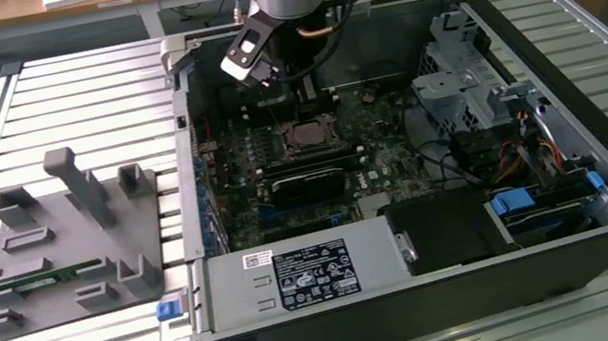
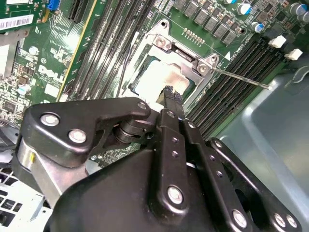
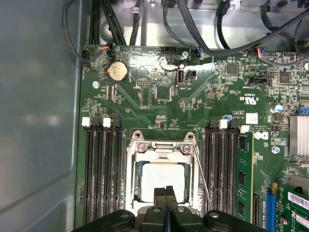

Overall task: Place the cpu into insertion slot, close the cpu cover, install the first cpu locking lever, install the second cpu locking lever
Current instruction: 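Install the first cpu locking lever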

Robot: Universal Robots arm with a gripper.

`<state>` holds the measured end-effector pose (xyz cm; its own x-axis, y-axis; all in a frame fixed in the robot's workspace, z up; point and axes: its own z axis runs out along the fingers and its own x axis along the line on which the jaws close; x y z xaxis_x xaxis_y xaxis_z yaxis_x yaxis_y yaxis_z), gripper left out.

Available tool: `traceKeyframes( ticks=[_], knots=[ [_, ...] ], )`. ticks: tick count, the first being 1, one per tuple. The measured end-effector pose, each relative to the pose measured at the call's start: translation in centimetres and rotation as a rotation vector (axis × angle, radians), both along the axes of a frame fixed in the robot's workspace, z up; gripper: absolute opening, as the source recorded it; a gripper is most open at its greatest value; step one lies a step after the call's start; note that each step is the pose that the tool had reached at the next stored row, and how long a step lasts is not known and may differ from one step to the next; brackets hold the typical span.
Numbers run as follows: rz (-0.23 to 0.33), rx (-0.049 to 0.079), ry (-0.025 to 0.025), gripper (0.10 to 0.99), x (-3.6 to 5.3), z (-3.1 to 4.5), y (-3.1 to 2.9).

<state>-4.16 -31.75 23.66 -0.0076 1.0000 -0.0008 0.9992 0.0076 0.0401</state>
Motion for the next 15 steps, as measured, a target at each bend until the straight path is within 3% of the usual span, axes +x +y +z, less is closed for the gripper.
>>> traceKeyframes(
  ticks=[15],
  knots=[
    [0.000,0.000,0.0000,0.106,0.00,1.70,0.00]
  ],
)
